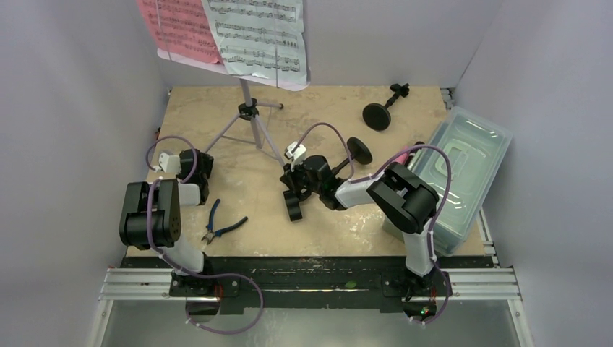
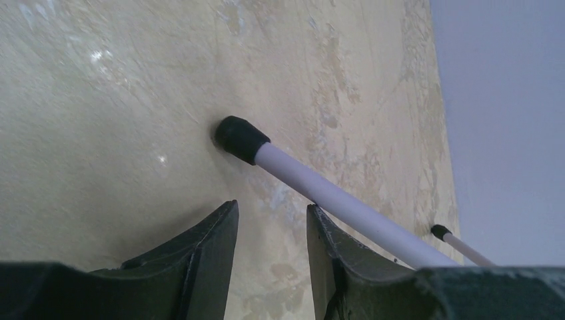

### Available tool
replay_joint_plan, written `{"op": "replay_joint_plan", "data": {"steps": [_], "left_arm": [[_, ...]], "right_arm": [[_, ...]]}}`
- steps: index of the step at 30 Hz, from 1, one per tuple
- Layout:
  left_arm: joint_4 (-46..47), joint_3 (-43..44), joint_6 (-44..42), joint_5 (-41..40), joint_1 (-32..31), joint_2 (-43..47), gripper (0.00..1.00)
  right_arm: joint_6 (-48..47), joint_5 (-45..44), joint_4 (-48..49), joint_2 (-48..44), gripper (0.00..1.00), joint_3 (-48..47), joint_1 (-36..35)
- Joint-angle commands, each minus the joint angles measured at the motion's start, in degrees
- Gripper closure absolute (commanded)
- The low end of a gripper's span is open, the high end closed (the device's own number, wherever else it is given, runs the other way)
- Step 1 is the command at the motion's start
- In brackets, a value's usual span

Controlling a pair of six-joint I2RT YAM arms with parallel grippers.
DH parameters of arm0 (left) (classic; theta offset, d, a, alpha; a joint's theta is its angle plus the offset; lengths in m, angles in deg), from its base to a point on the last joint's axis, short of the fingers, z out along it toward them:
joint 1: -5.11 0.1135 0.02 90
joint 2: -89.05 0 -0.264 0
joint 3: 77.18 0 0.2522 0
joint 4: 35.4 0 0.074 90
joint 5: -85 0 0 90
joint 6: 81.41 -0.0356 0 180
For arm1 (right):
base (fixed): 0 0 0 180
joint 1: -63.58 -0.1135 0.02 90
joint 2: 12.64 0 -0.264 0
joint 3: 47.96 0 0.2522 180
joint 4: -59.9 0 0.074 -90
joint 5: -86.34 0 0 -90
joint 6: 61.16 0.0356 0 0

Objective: Set up the instrument practice props

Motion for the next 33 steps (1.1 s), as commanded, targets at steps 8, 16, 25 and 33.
{"op": "replay_joint_plan", "data": {"steps": [8, 16, 25, 33], "left_arm": [[10.06, 6.45, -3.11, 1.44, 6.30, -6.97, 0.59], [8.24, 13.68, -5.34, 8.60, 7.99, -13.69, 0.53], [11.07, 20.17, -5.95, 14.35, 9.27, -20.52, 0.49], [3.36, 19.60, -3.45, 18.31, 9.70, -17.23, 0.46]], "right_arm": [[6.81, 2.78, -2.44, 5.95, 1.00, -9.36, -0.76], [18.27, 0.33, -5.83, 13.23, 1.00, -20.73, -2.40], [21.23, -2.65, -6.89, 15.49, 1.00, -22.88, -4.87], [21.22, -3.83, -7.04, 14.12, 0.94, -21.74, -5.62]]}}
